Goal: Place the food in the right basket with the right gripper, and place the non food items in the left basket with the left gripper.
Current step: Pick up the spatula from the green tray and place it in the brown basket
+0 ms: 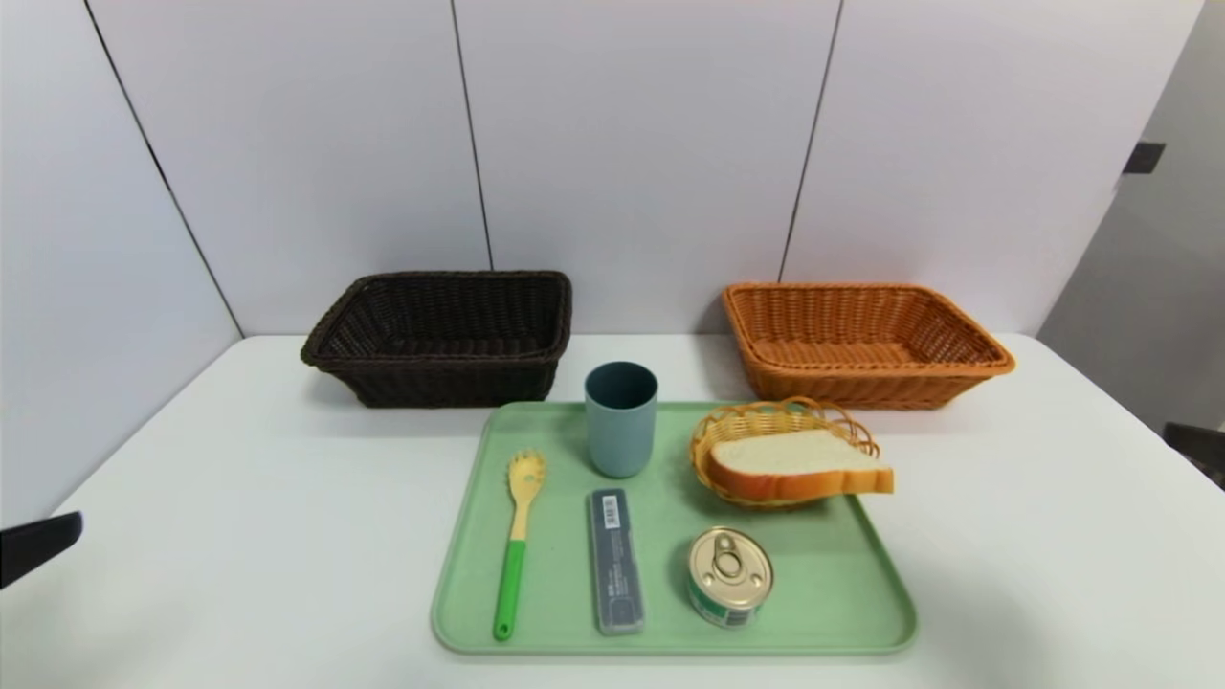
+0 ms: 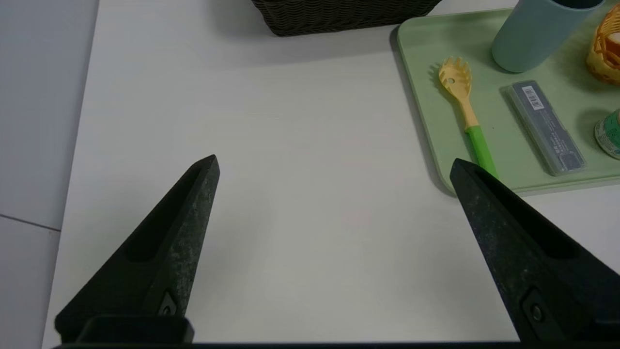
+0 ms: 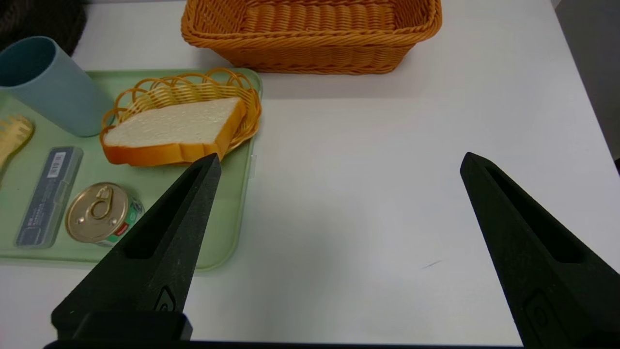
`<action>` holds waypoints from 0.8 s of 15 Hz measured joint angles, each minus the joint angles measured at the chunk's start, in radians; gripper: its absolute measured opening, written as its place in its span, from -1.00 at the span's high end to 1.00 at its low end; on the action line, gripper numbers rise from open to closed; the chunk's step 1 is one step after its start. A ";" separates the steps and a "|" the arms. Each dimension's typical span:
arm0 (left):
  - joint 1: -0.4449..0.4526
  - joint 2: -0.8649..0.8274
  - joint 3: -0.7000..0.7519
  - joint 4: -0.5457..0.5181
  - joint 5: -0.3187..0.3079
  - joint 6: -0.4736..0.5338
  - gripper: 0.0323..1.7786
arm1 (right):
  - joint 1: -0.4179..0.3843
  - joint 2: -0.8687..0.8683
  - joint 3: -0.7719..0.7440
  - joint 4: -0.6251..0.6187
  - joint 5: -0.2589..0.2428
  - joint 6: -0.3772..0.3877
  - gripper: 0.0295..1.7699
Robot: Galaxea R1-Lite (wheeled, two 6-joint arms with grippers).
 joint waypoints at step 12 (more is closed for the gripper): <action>-0.469 0.572 -0.252 0.028 0.060 -0.220 -0.90 | 0.293 0.329 -0.229 0.158 0.027 -0.067 -0.93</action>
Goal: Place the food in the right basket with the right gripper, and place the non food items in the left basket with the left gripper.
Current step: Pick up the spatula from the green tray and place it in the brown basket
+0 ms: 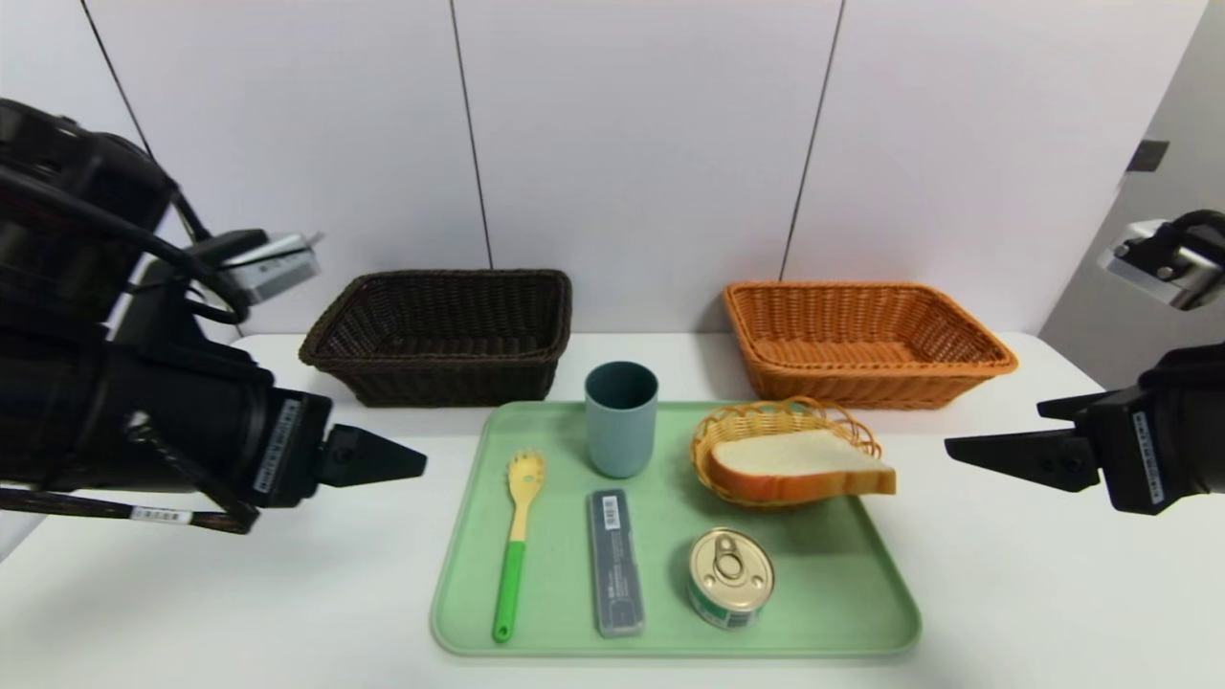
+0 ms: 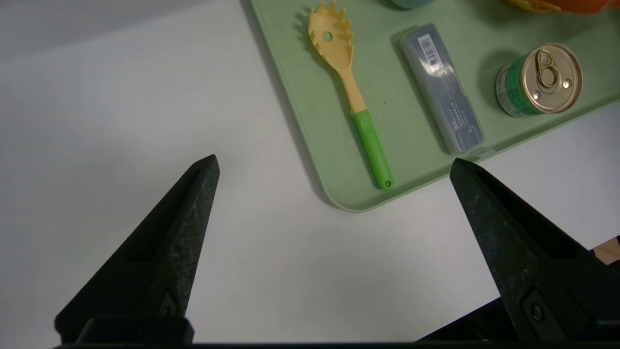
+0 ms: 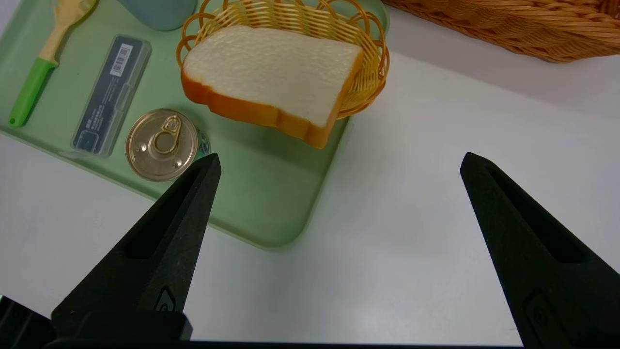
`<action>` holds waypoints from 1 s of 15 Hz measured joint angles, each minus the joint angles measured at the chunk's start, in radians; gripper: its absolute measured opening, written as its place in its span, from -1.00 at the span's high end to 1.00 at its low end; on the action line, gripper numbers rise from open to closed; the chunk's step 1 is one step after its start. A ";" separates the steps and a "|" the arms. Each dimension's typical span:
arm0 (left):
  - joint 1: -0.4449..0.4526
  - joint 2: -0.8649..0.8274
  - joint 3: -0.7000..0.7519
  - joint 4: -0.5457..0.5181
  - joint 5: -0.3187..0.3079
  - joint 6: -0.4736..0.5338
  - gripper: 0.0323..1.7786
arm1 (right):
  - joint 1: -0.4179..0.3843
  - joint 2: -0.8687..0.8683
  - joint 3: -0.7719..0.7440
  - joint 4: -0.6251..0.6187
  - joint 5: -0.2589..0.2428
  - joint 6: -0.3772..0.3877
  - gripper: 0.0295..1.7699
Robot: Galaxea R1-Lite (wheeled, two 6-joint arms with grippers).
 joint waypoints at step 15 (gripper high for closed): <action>-0.256 0.397 -0.115 -0.018 0.262 -0.265 -0.90 | 0.007 0.058 0.030 -0.039 0.000 0.012 -0.93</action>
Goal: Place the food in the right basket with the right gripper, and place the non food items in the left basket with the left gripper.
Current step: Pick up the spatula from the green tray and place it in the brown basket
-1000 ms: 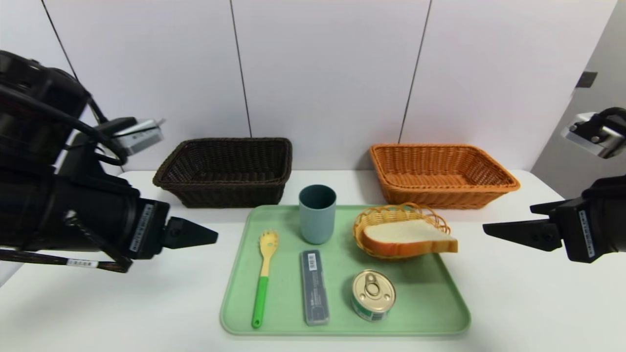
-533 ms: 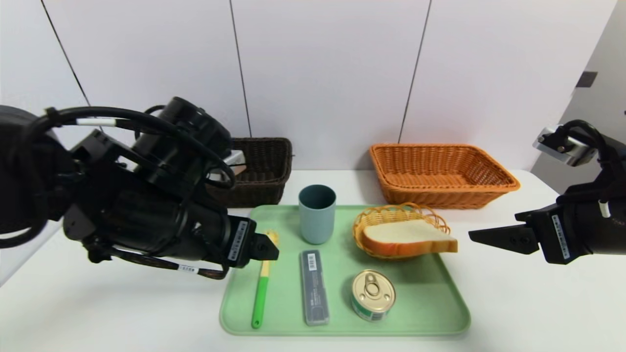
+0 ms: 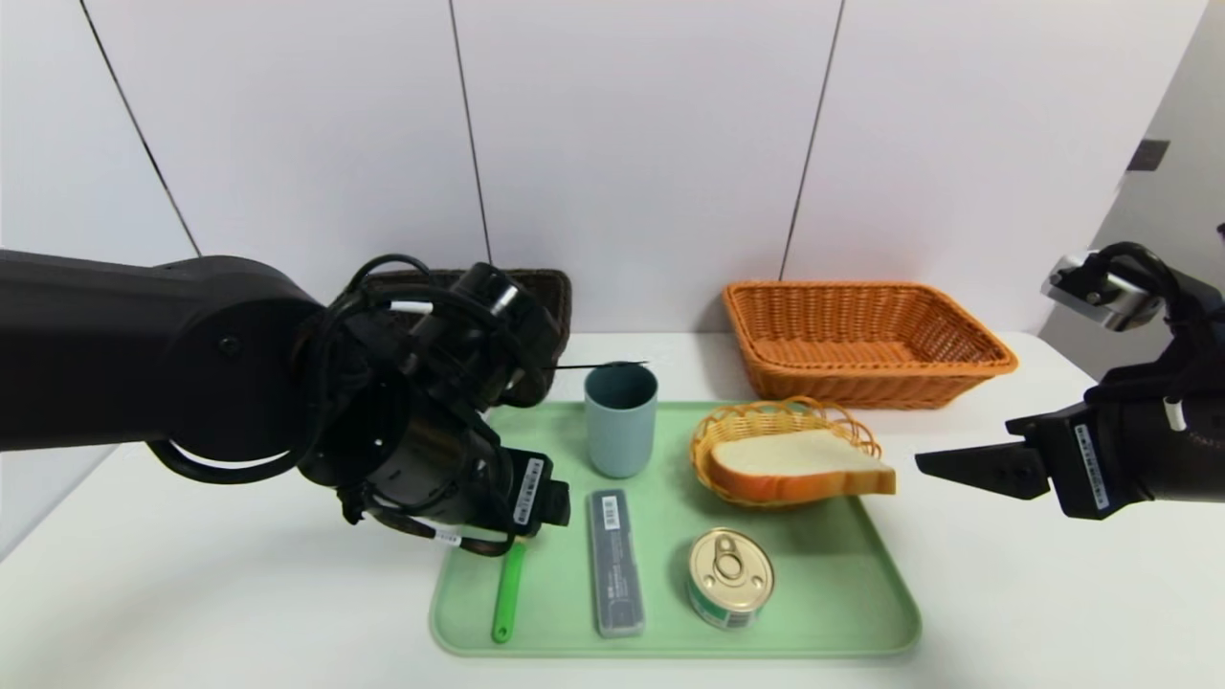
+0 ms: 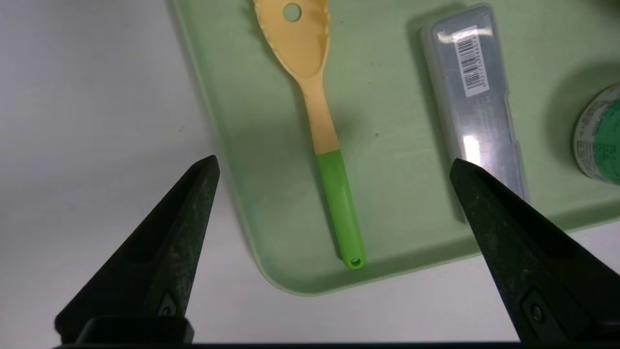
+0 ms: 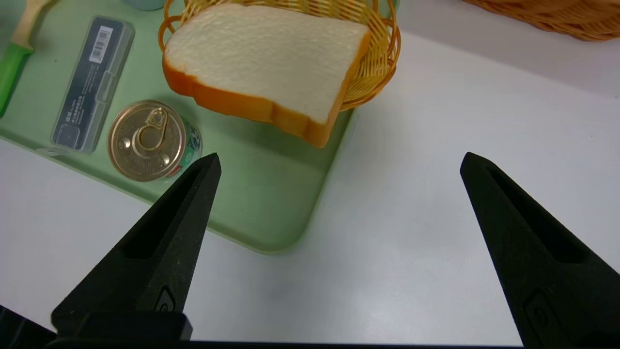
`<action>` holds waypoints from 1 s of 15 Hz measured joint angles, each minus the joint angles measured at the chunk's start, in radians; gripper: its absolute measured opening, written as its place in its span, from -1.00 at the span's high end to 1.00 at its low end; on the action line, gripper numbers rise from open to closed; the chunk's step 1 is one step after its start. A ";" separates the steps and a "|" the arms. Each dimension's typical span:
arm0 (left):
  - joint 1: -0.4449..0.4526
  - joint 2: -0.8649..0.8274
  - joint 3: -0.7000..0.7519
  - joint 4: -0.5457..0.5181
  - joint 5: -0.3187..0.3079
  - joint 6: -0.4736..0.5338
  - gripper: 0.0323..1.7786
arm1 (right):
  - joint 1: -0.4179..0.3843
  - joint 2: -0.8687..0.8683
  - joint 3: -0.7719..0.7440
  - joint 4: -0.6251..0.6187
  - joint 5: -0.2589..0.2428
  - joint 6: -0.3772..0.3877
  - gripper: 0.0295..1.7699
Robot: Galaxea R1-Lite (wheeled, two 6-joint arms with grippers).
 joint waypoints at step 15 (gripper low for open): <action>-0.009 0.083 0.004 0.001 0.000 -0.040 -0.90 | -0.010 0.012 0.047 -0.058 -0.001 0.004 -0.93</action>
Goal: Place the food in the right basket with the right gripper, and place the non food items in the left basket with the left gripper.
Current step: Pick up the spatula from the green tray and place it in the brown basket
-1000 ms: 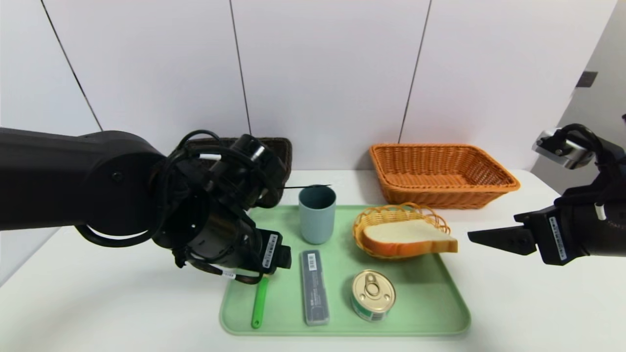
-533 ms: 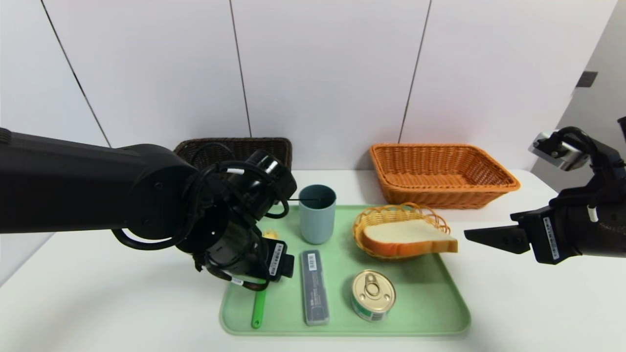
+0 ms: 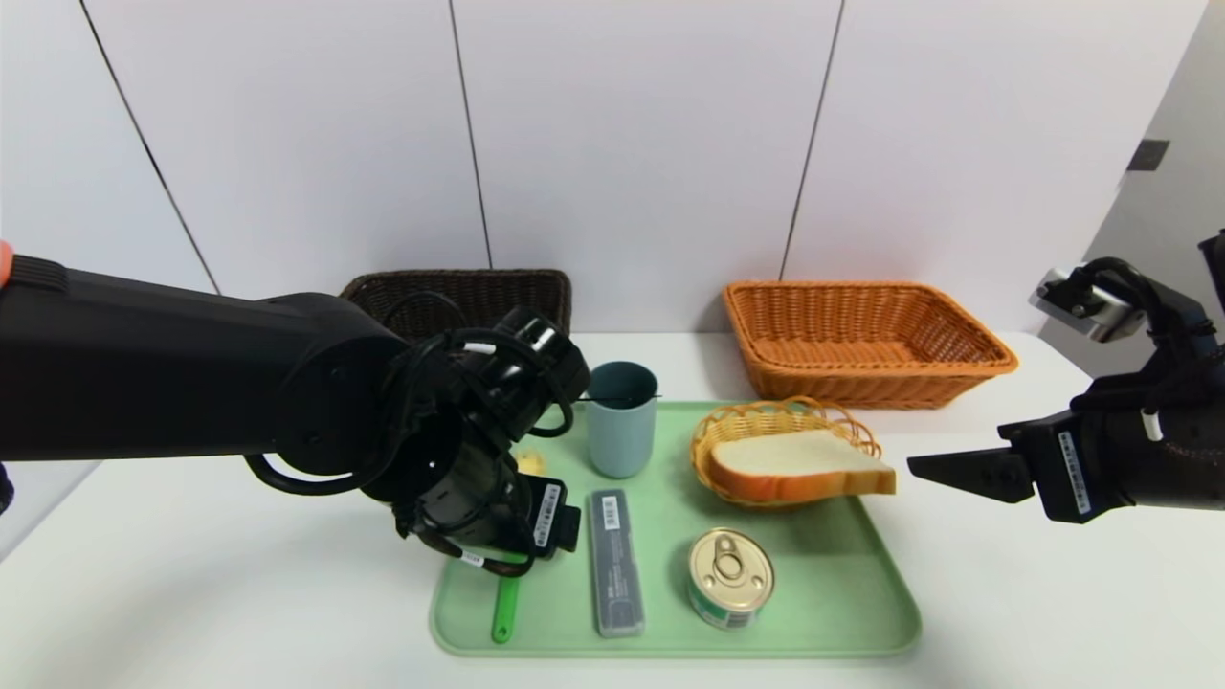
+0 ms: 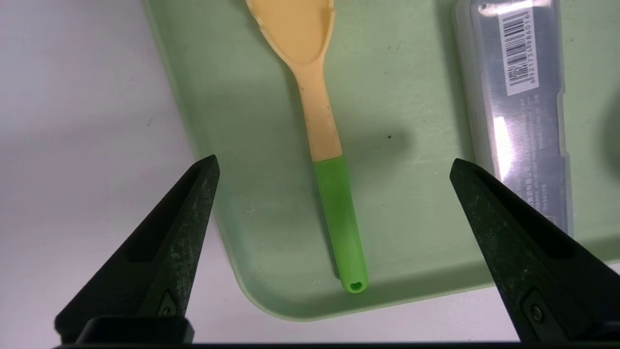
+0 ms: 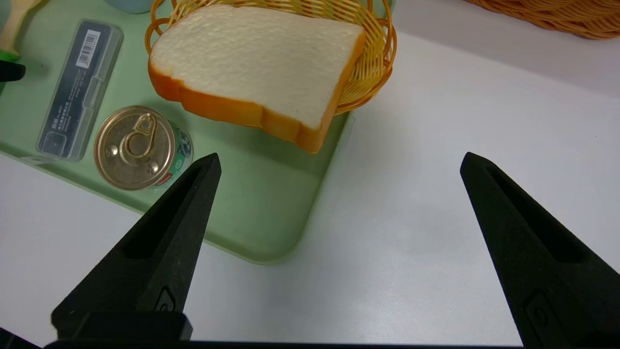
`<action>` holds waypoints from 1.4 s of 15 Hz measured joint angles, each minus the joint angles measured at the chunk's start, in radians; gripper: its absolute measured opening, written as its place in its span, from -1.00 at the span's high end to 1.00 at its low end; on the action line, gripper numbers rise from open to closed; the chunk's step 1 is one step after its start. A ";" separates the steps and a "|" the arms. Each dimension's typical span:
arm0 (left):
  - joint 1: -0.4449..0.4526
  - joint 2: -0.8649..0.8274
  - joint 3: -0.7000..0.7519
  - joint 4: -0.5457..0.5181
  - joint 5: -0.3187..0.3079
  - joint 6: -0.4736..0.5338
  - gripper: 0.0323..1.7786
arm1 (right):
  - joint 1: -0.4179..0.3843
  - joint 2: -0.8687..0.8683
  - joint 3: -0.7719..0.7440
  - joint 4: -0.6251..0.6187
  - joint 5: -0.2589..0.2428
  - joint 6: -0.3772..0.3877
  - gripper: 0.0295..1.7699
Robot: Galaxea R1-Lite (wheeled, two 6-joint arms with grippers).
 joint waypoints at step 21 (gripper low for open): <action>-0.002 0.065 0.001 -0.008 0.003 -0.024 -0.90 | -0.014 -0.012 0.024 0.000 -0.001 0.001 -0.93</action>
